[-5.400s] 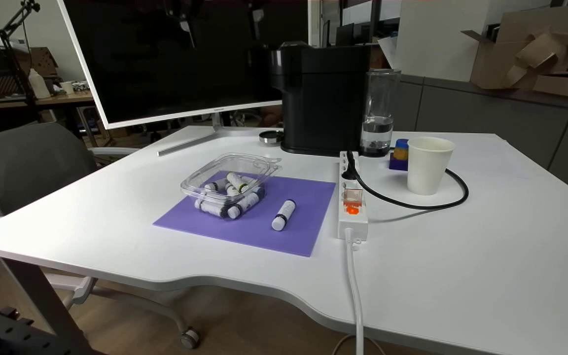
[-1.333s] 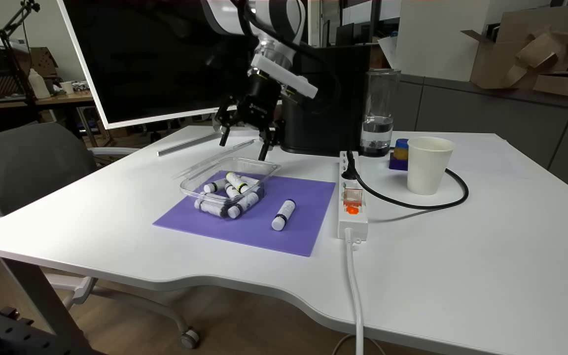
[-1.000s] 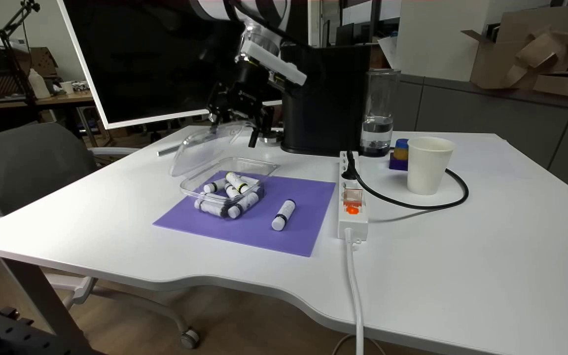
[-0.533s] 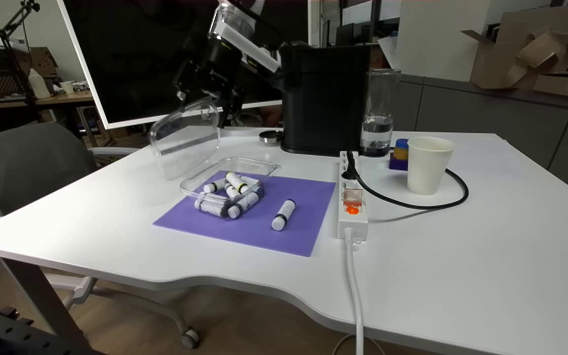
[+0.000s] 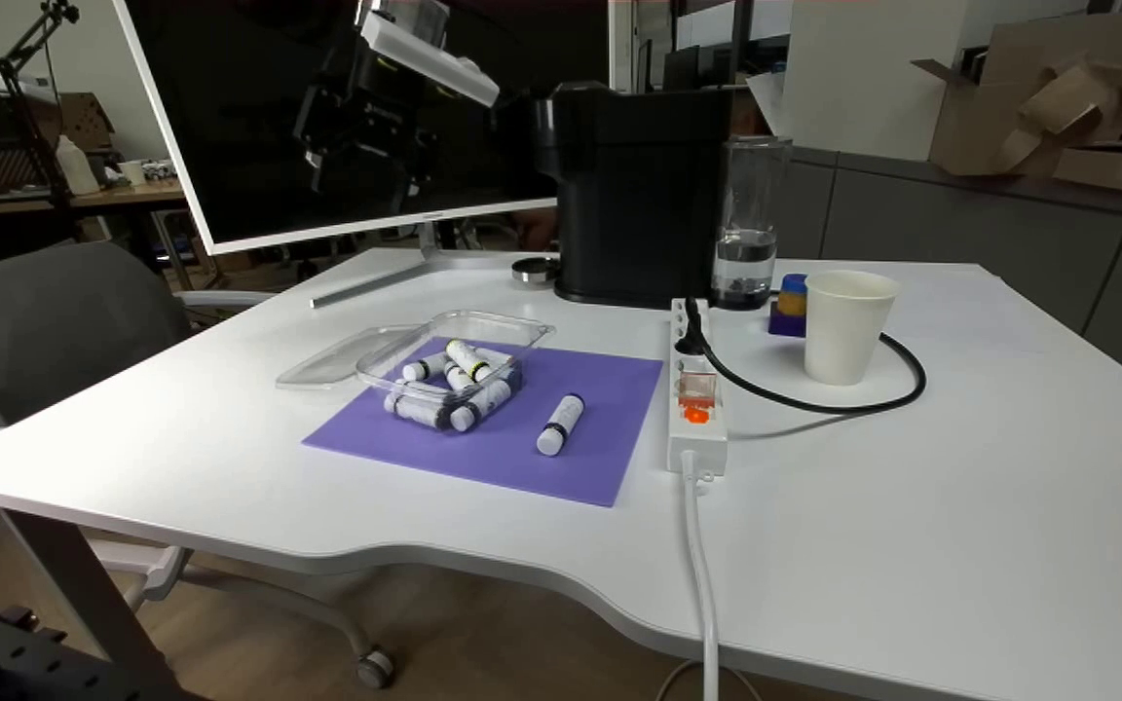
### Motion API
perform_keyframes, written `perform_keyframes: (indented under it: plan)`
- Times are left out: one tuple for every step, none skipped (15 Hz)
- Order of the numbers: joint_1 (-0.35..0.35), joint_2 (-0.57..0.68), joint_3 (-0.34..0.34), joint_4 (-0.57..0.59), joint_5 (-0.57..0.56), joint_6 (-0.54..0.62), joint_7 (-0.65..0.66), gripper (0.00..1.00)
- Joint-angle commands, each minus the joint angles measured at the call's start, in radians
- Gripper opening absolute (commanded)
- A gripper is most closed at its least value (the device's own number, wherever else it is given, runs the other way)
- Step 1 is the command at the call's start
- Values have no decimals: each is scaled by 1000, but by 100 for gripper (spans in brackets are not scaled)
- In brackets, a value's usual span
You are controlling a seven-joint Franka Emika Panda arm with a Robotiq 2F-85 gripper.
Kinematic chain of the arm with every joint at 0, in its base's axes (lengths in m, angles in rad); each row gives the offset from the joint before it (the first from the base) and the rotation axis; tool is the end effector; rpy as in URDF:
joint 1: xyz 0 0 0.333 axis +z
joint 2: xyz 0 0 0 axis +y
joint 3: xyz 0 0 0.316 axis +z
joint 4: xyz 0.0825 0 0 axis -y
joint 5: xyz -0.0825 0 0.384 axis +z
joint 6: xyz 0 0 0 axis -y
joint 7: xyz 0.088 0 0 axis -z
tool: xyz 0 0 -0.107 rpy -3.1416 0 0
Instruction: Open the lid
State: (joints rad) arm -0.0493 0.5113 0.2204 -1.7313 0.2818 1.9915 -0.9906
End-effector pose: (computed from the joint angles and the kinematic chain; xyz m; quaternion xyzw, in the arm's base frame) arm 0.6294 0.1144 0.2790 -0.8578 -0.4683 0.0407 0.2080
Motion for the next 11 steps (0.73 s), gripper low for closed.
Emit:
perform_keyframes:
  plan:
    - [33,-87,-27,-98,-1,162,69,100]
    - [44,-97,-41,-114,-12,204,119,100]
    - [50,-111,-48,-133,-21,231,163,100]
    - [53,-120,-59,-147,-33,250,208,100]
    - [56,-128,-70,-160,-44,268,252,100]
    - [58,-136,-82,-171,-59,279,295,100]
    - [58,-142,-94,-179,-79,277,341,100]
    - [58,-147,-109,-185,-109,258,386,100]
    - [55,-151,-124,-189,-140,239,426,100]
    - [52,-154,-136,-192,-166,222,468,100]
    - [49,-157,-150,-198,-196,203,507,100]
